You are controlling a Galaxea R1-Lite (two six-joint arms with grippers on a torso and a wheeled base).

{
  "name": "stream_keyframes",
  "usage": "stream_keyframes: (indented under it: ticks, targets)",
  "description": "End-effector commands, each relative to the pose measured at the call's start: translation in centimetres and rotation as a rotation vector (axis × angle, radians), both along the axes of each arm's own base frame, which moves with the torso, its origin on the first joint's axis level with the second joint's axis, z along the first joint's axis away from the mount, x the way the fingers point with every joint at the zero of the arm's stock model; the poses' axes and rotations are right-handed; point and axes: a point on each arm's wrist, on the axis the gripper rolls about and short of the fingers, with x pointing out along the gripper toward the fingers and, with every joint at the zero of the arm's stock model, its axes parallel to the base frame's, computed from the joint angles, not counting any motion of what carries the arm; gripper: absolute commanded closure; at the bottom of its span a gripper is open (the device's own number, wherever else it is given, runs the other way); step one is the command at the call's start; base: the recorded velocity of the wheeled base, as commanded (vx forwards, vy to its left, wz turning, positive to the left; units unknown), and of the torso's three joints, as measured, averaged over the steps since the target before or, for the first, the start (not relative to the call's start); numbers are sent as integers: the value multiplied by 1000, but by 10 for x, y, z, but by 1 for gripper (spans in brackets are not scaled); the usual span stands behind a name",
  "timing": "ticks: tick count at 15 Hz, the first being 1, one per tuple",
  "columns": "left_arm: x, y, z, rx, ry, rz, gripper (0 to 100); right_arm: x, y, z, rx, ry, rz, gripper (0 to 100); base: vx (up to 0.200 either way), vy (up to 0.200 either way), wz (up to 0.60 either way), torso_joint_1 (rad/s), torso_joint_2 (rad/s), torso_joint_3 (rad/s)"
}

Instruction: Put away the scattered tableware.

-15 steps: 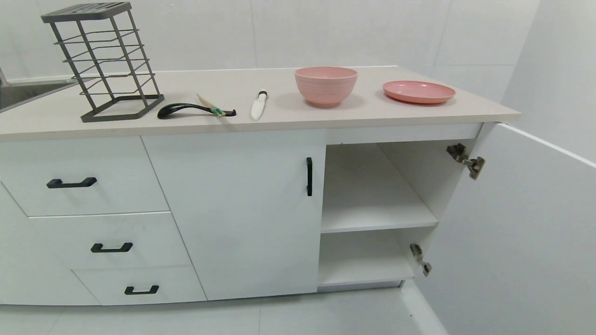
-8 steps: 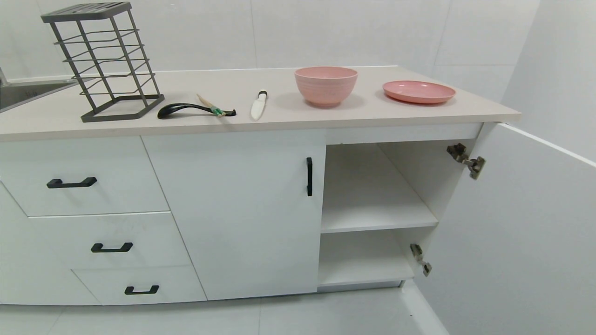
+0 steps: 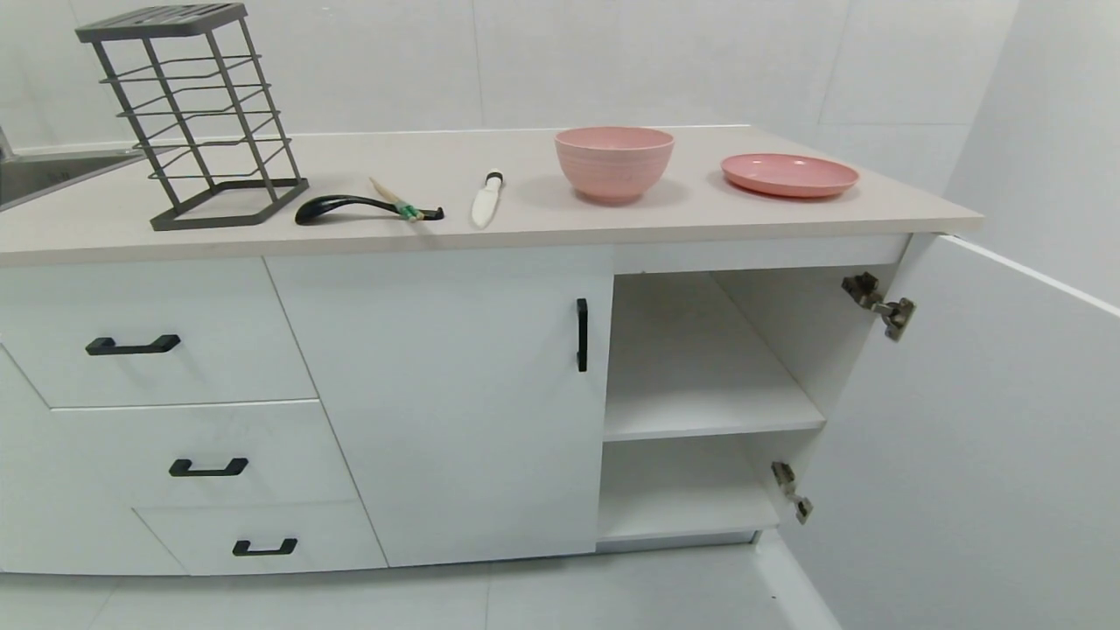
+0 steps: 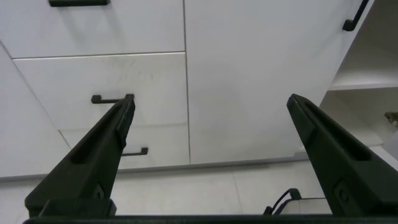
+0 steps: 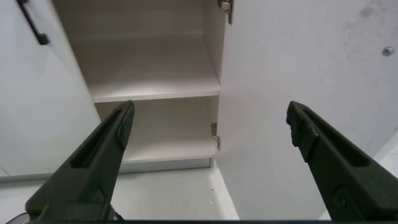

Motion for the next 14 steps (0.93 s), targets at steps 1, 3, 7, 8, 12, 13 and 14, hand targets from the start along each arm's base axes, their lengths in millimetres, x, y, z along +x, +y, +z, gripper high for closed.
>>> stream_keyframes:
  ticks: [1, 3, 7, 8, 12, 13, 14]
  targets:
    - [0, 0, 0, 0, 4, -1, 0, 0, 0, 0, 0, -1, -1, 0, 0, -200, 0, -2, 2, 2]
    - [0, 0, 0, 0, 4, 1, 0, 0, 0, 0, 0, 1, -1, 0, 0, 0, -600, 2, -5, 5]
    - [0, 0, 0, -2, 4, 1, 0, 0, 0, 0, -2, -1, -1, 0, 0, 0, -150, 2, 2, 1]
    - [0, 0, 0, -2, 4, -1, 0, 0, 0, 0, -2, -1, -1, 0, 200, 0, 0, -2, 2, 2]
    - [0, 0, 0, 0, 4, 1, 0, 0, 0, 0, -2, -1, -1, 0, 200, 0, 0, 7, 7, 4]
    - [0, 0, 0, 0, 4, 1, 0, 0, 0, 0, -2, -1, -1, 0, 0, 0, 0, 0, 0, 0]
    - [0, 0, 0, 0, 4, 2, 0, 0, 0, 0, -2, -1, -1, 0, 0, 0, 0, 0, 0, 0]
